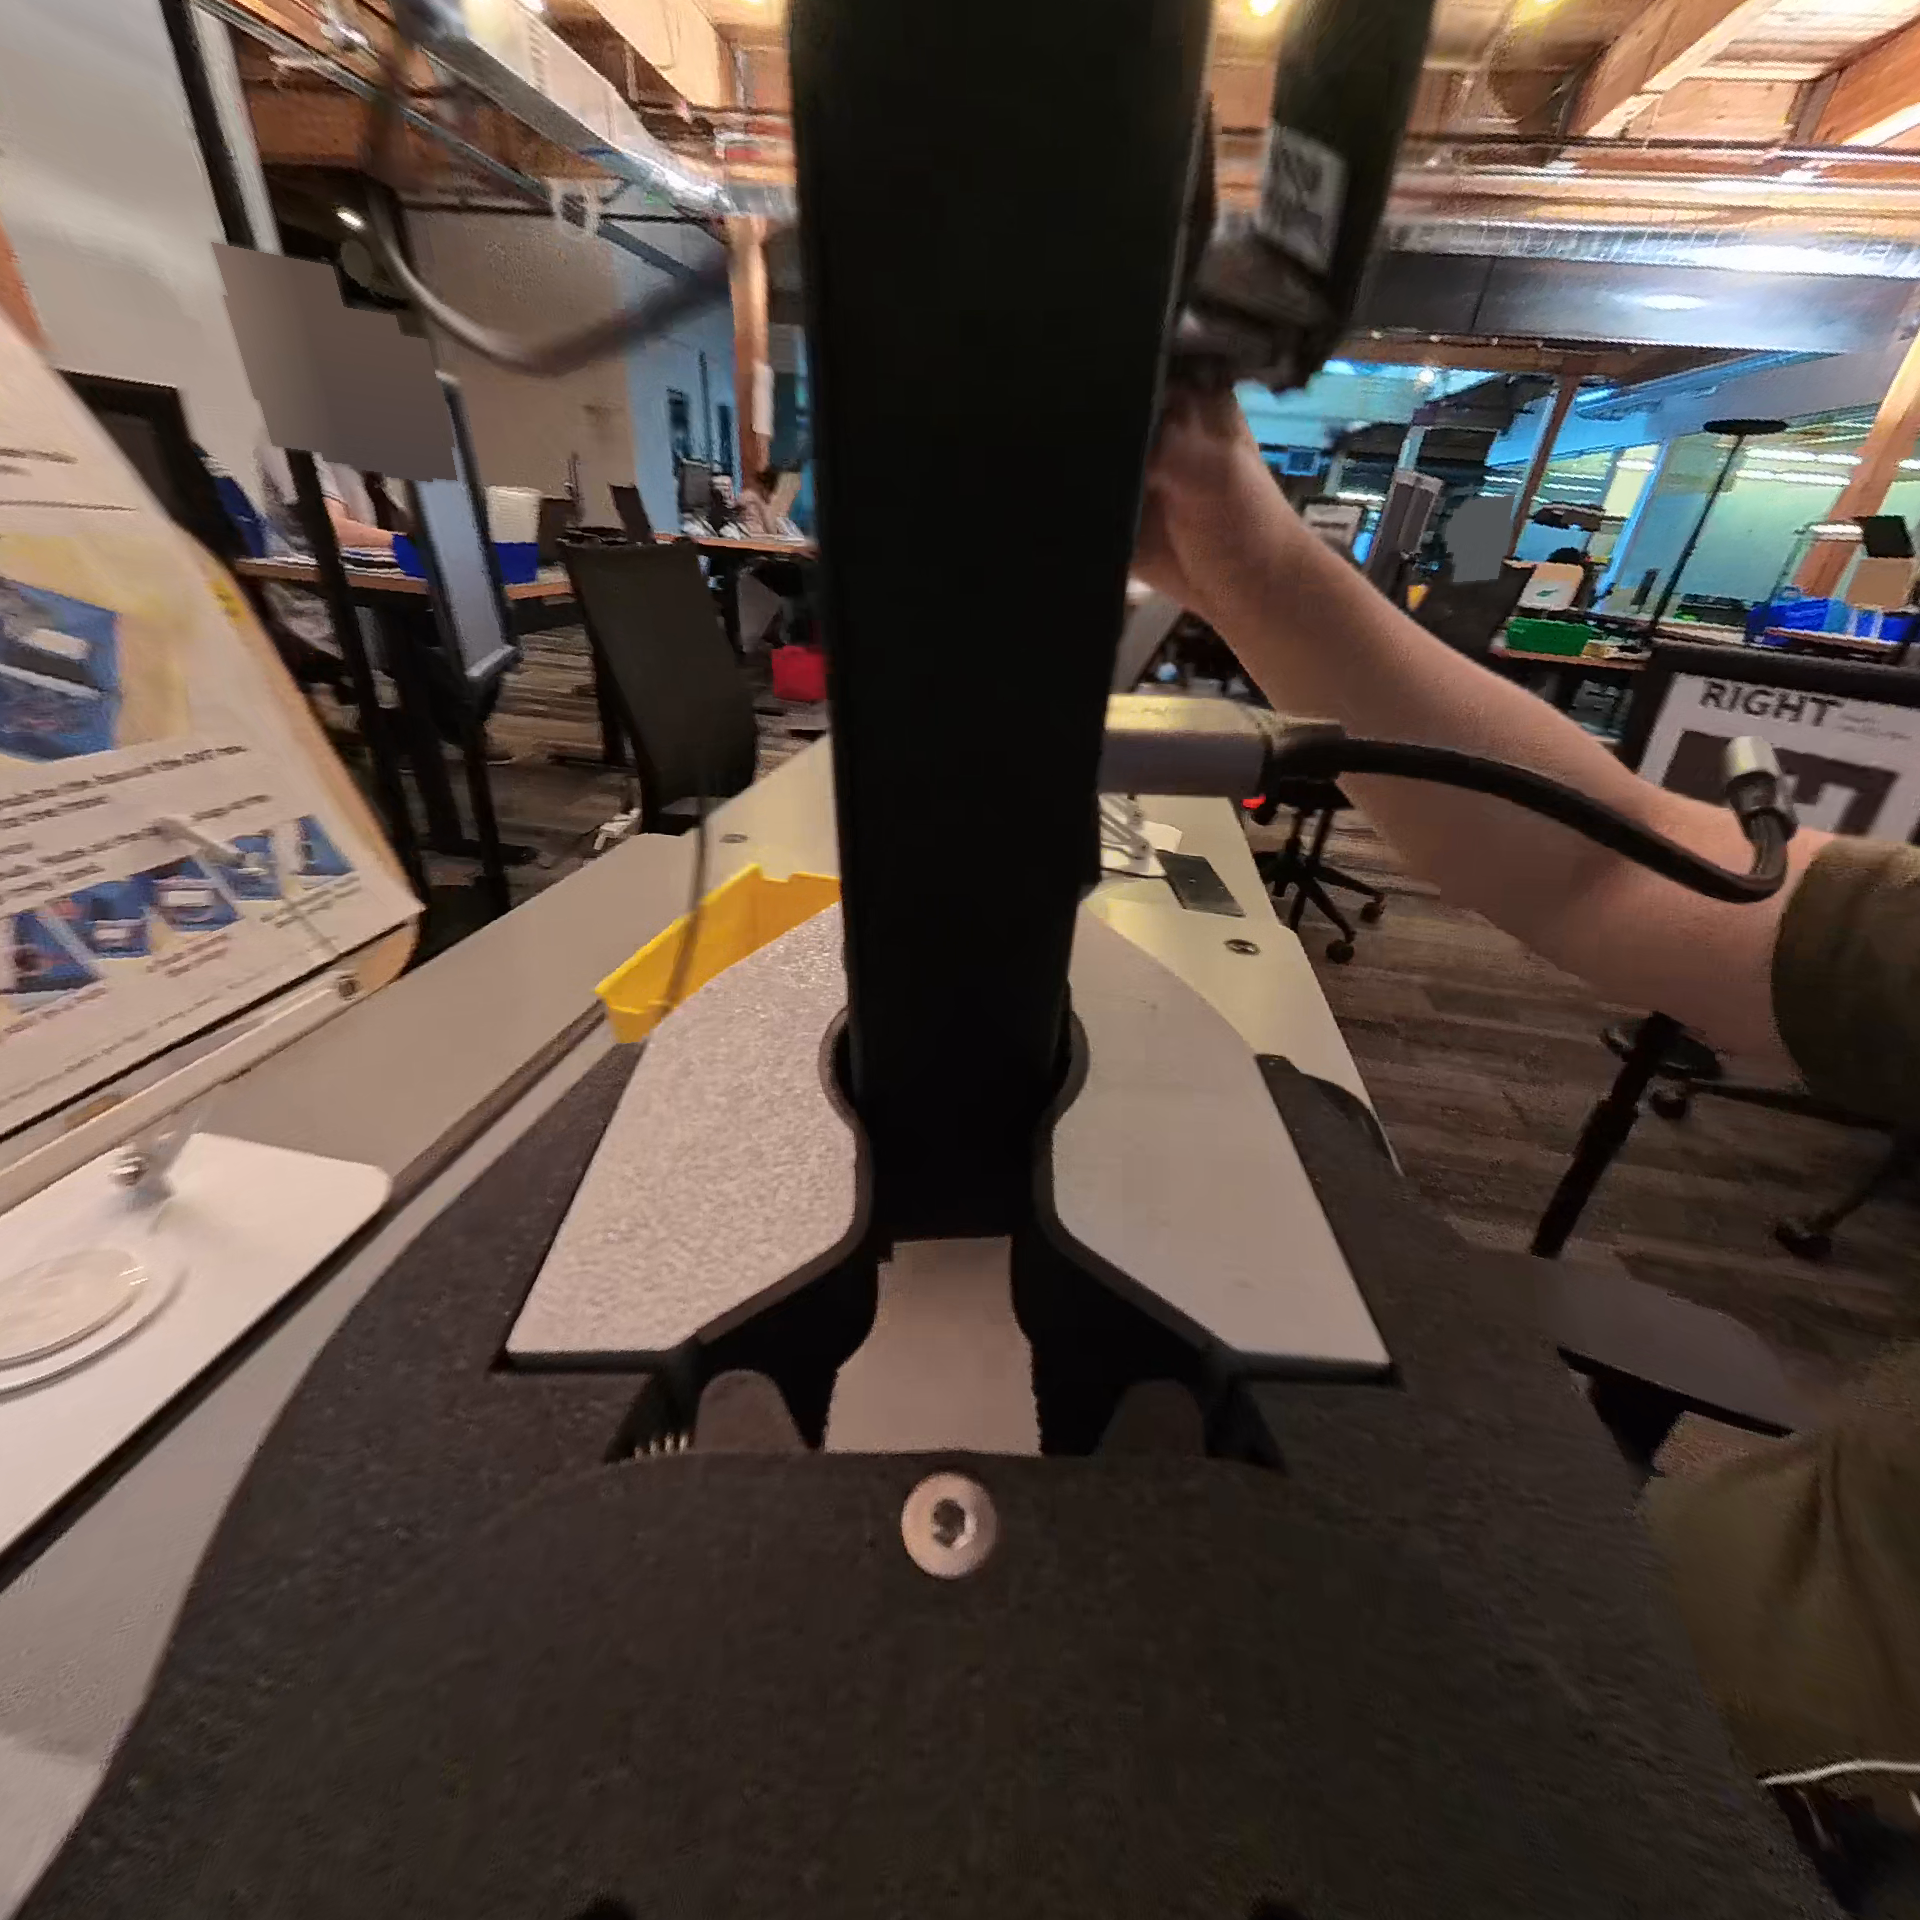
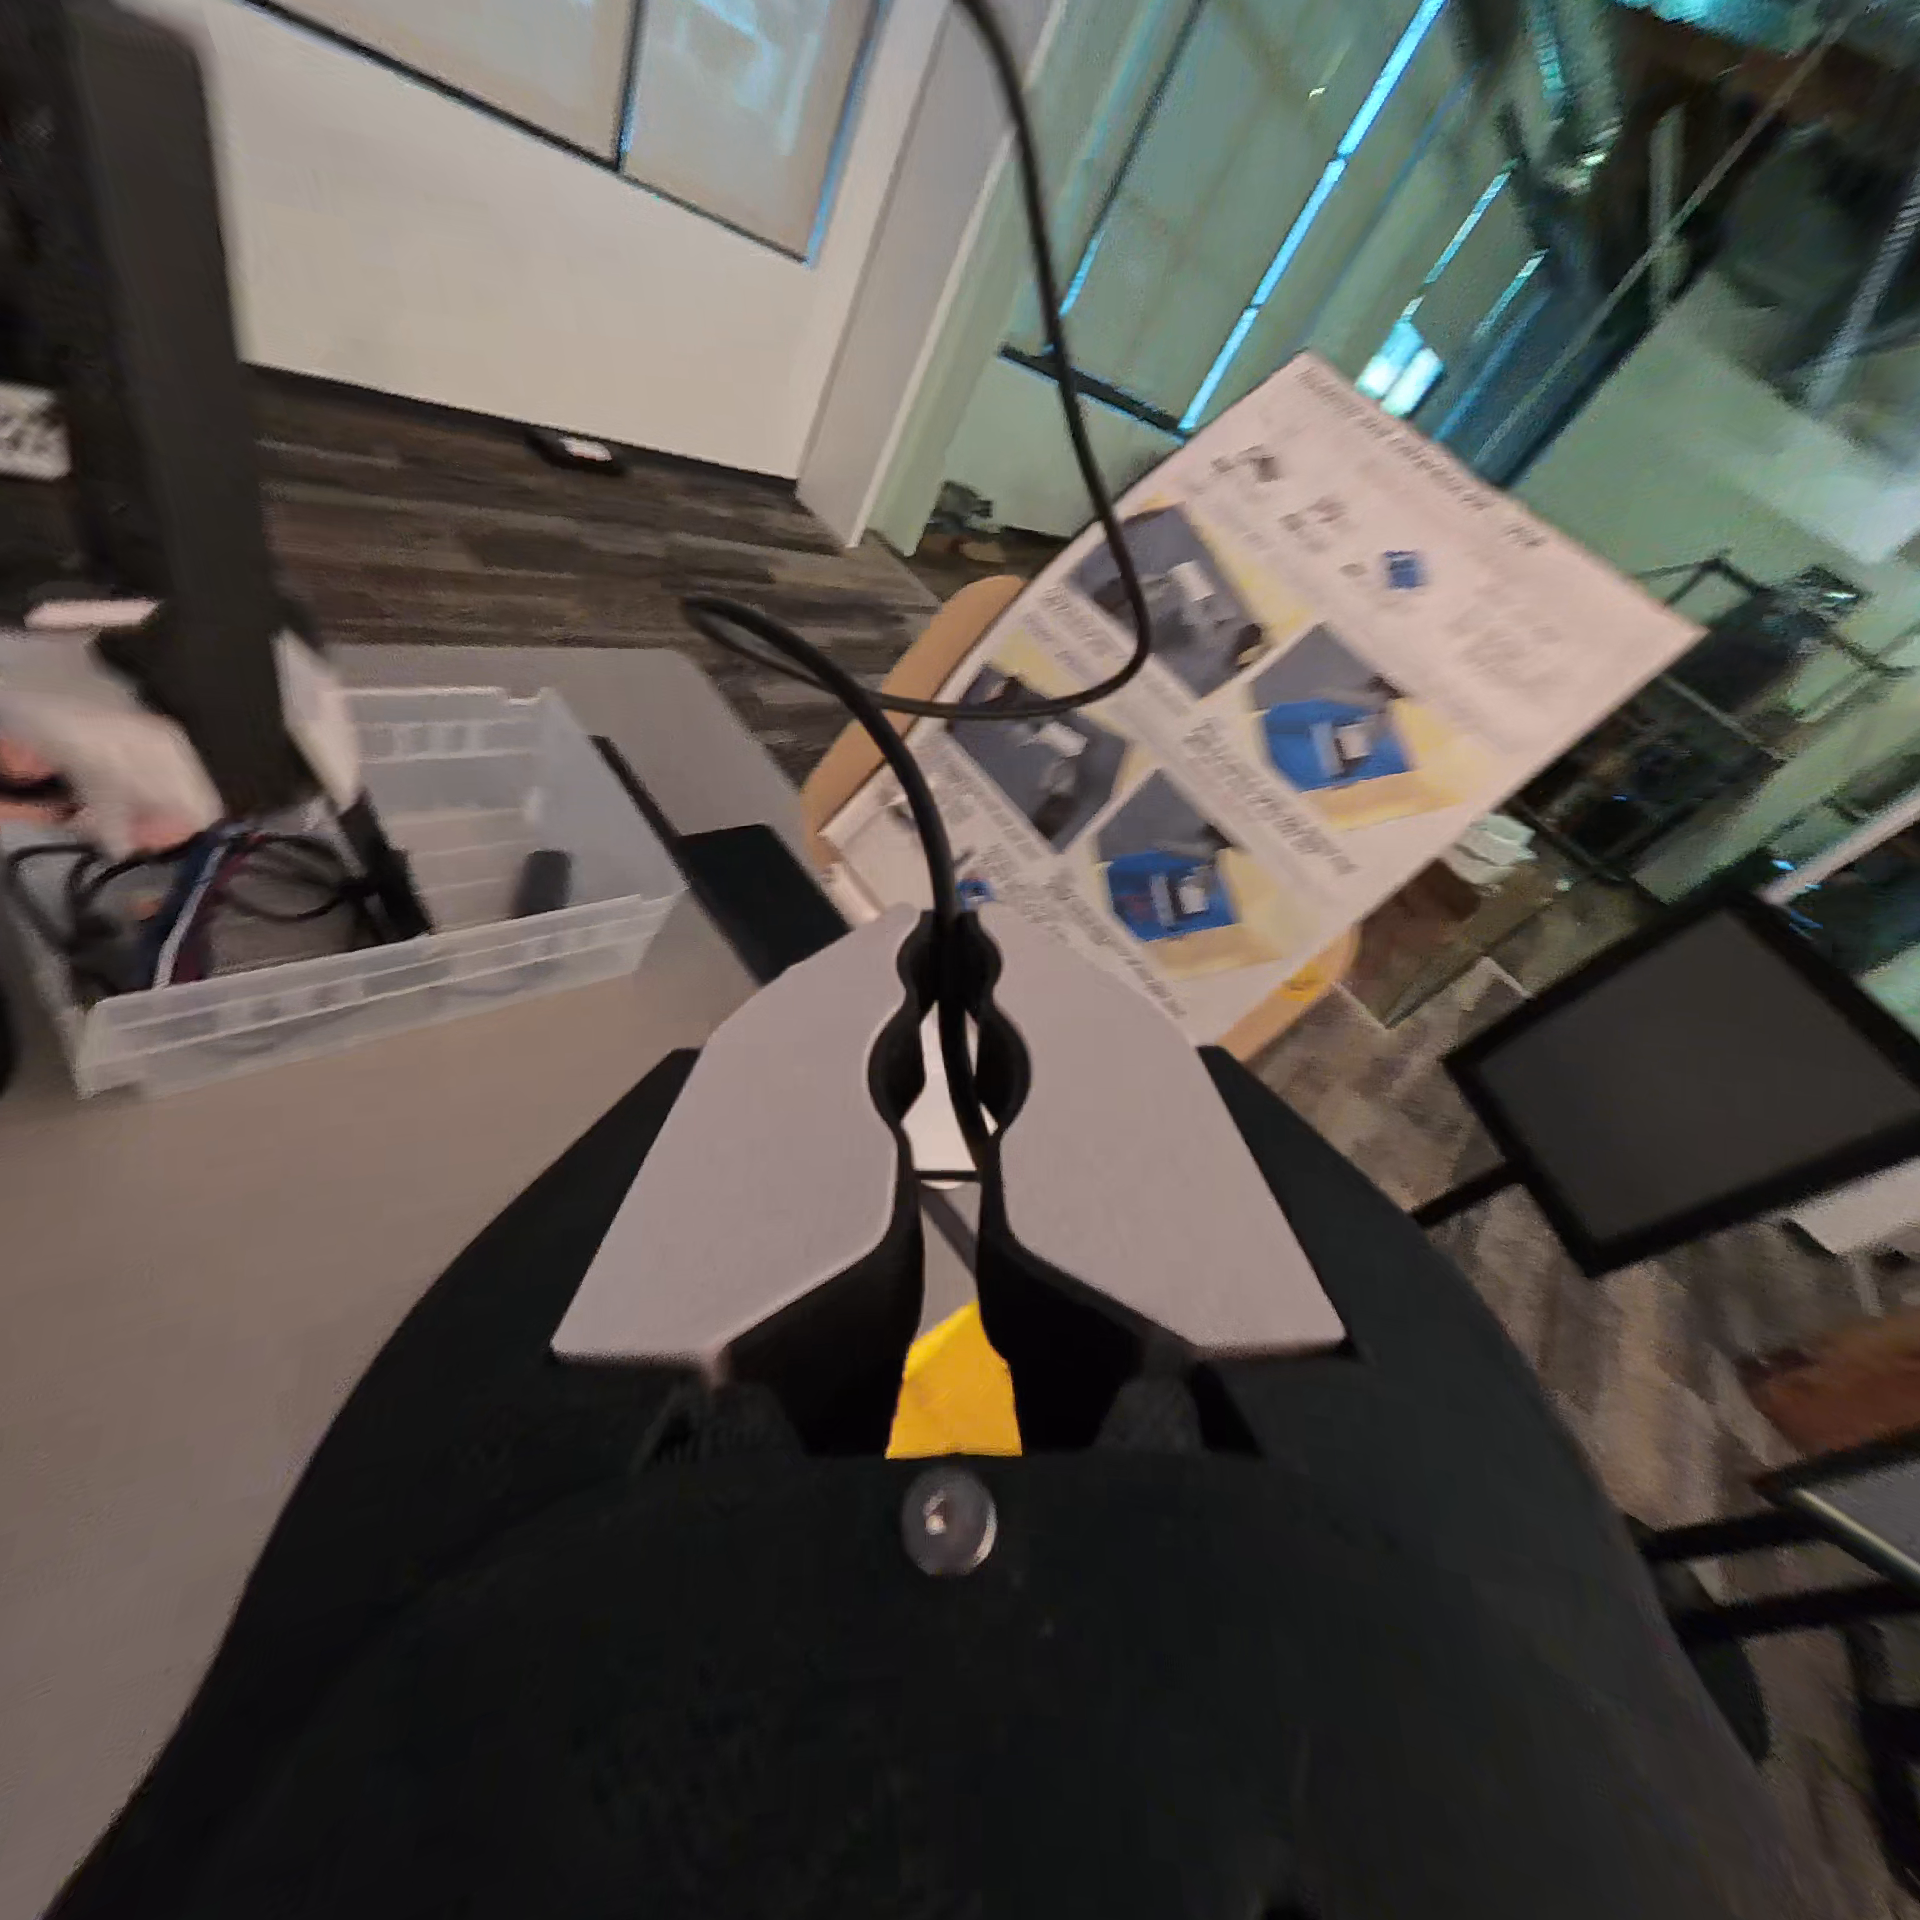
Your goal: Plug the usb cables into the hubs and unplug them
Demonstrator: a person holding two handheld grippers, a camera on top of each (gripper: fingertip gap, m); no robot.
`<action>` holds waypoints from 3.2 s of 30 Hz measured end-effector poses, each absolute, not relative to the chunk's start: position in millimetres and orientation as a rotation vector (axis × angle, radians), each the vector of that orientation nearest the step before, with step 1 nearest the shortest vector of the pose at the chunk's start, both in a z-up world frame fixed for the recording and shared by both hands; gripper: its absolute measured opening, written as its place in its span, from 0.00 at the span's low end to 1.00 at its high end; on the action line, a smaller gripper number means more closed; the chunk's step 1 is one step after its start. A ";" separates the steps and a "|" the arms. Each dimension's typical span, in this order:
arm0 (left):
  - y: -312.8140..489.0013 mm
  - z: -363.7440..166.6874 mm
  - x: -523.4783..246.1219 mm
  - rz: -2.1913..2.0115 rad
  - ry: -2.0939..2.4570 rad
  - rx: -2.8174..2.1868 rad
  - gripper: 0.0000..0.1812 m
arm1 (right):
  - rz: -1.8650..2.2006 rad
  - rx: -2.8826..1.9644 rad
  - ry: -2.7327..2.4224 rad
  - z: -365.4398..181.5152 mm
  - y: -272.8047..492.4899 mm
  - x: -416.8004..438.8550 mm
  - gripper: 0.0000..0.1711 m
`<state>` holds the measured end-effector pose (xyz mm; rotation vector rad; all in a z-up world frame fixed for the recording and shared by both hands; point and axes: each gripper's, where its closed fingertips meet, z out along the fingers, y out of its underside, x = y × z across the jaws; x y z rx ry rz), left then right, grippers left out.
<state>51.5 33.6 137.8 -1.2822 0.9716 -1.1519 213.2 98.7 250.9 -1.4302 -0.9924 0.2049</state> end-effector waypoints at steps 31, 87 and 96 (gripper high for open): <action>17.1 74.1 142.7 -1.282 1.146 -1.429 0.14 | 0.453 -1.701 -0.907 168.2 177.0 358.2 0.03; 9.0 16.8 155.3 -1.164 1.405 -1.613 0.14 | 1.145 -1.462 -1.294 98.5 26.9 126.0 0.16; 64.6 51.5 114.6 -1.209 0.975 -1.637 0.18 | 0.762 -1.818 -0.928 133.3 116.7 208.2 0.15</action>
